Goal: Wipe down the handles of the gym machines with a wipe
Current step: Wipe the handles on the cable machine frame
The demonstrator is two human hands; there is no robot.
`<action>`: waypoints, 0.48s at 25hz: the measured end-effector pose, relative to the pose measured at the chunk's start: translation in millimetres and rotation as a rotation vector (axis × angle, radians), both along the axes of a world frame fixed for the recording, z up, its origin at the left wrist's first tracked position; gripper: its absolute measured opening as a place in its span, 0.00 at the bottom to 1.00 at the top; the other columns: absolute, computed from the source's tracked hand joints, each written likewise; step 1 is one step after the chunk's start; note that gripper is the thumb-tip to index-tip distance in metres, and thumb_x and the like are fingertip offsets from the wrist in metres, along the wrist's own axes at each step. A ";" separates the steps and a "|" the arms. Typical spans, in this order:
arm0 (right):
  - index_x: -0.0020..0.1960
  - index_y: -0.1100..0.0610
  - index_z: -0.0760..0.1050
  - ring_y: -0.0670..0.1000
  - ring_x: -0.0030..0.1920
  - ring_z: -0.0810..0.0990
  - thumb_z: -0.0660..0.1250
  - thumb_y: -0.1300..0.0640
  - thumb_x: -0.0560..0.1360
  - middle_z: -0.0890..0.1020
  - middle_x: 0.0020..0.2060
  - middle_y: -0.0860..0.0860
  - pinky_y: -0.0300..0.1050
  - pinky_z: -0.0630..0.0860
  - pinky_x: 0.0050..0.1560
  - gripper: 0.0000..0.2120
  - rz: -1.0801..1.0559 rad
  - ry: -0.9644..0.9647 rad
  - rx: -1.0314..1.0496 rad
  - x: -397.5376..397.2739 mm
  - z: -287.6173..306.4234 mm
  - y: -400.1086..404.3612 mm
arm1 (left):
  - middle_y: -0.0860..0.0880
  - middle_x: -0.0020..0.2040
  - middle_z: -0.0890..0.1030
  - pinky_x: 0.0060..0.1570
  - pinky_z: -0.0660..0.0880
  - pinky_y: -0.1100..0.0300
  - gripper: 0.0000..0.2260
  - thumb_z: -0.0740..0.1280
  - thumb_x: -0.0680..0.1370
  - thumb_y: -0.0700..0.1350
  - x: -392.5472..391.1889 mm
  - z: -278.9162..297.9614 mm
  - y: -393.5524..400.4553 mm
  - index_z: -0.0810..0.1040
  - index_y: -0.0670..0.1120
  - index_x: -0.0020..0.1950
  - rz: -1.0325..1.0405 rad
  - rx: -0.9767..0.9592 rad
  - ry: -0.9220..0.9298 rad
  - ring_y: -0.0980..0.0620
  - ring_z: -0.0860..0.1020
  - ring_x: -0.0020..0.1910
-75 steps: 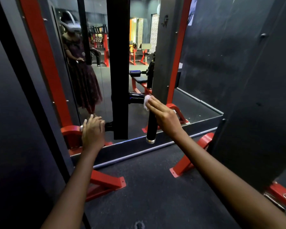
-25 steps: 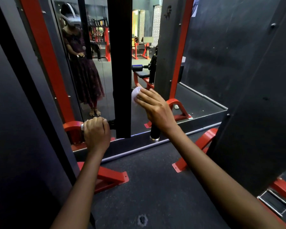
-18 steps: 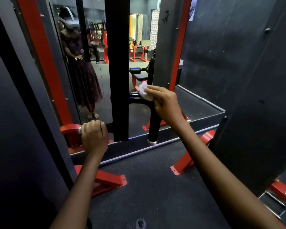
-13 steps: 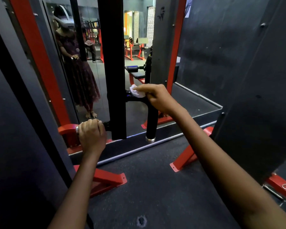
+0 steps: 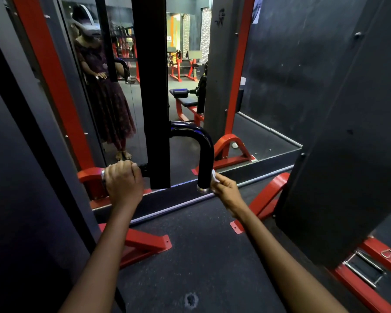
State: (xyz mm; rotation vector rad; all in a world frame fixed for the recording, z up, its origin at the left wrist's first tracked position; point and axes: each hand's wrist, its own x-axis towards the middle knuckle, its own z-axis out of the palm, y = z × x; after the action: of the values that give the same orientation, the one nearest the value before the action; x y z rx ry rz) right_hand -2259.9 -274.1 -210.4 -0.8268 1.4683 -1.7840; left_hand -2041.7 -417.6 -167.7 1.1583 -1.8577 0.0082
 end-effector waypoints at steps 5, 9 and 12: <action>0.50 0.59 0.77 0.50 0.39 0.83 0.54 0.73 0.76 0.84 0.40 0.53 0.42 0.80 0.45 0.16 -0.039 -0.541 -0.071 30.9 -9.3 0.8 | 0.39 0.35 0.73 0.51 0.66 0.44 0.17 0.50 0.77 0.47 0.6 0.6 0.2 0.72 0.38 0.38 -0.006 0.014 0.010 0.39 0.71 0.39; 0.48 0.66 0.74 0.53 0.34 0.84 0.52 0.69 0.79 0.83 0.36 0.58 0.48 0.81 0.38 0.12 -0.075 -0.832 -0.103 30.2 1.1 18.0 | 0.39 0.35 0.73 0.50 0.66 0.44 0.17 0.50 0.77 0.46 0.0 -0.5 1.3 0.72 0.39 0.37 -0.001 -0.007 0.015 0.39 0.71 0.39; 0.47 0.66 0.72 0.55 0.31 0.83 0.50 0.69 0.79 0.82 0.32 0.60 0.49 0.80 0.33 0.13 -0.095 -0.890 -0.044 32.7 6.0 11.4 | 0.39 0.35 0.73 0.48 0.64 0.45 0.17 0.51 0.77 0.46 0.1 -1.1 -1.4 0.72 0.39 0.37 0.011 -0.017 0.005 0.39 0.71 0.38</action>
State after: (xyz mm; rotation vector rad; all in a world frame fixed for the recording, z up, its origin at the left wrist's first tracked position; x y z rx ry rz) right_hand -2227.2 -262.7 -204.4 0.0657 0.8745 -1.8823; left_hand -2041.6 -419.0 -168.8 1.1555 -1.8433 0.0274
